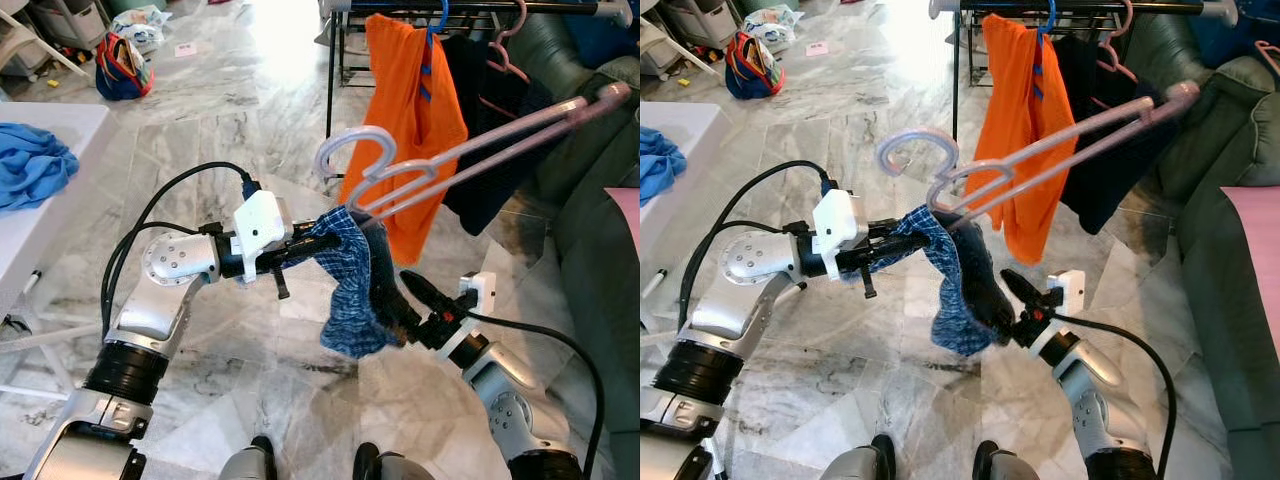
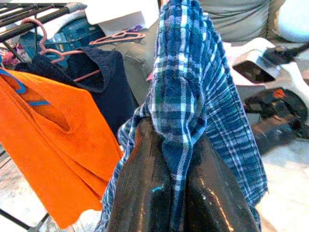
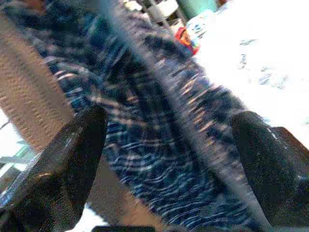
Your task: Hang hanger
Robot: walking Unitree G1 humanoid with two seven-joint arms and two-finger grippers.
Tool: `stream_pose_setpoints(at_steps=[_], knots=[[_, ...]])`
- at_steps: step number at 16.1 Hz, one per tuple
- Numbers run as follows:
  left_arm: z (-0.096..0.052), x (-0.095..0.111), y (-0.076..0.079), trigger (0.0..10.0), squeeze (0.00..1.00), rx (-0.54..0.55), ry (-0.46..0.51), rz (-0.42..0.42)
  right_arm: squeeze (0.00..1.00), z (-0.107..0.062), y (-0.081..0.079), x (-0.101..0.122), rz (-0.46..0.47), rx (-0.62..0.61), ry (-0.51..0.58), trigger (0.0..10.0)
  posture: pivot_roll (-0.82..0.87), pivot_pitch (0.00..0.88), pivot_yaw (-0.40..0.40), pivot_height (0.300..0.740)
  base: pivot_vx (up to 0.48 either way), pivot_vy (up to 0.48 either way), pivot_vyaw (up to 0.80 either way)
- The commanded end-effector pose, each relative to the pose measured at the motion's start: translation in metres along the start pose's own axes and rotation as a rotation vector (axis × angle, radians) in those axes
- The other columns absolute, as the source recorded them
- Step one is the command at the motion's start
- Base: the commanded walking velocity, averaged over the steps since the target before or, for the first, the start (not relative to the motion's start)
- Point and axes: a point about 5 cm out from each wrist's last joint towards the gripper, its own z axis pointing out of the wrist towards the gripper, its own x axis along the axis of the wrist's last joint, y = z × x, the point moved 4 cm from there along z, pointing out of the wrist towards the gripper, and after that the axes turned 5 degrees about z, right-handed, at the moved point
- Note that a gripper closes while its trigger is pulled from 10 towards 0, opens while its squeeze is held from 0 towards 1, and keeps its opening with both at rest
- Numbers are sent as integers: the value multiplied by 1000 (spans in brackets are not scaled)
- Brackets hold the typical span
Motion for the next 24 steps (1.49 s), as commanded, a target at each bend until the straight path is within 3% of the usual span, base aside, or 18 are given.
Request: stream_pose_setpoints(at_steps=[1, 3, 8, 14, 15, 16, 24], knots=[[-4, 4, 2, 0, 0, -10, 10, 11, 0, -4, 7, -2, -5, -38, -8, 10000, 72, 232, 15, 740, 0, 0, 0], [-4, 7, 1, 0, 0, -10, 17, 10, 0, -8, 20, -9, -23, -113, -33, 10000, 73, 231, 15, 740, 0, 0, 0], [1, 15, 2, 0, 0, -17, 47, 10, 0, -7, 22, -37, 6, -137, -112, 10000, 74, 237, 14, 740, 0, 0, 0], [2, 40, -2, 0, 0, -22, 139, -26, 0, -17, 44, -61, 39, -268, -196, 10000, 78, 241, 12, 740, 0, 0, 0], [2, 42, -2, 0, 0, -22, 152, -37, 0, -18, 46, -63, 52, -286, -200, 4157, 79, 241, 11, 740, 0, 0, 0], [2, 45, -2, 0, 0, -19, 158, -37, 0, -19, 49, -66, 57, -311, -205, 0, 80, 241, 7, 740, 0, 0, 0], [-7, 46, -17, 0, 0, 43, 144, -33, 0, -51, 84, -57, 76, -530, -158, 0, 77, 238, -3, 740, 0, 0, 0]])
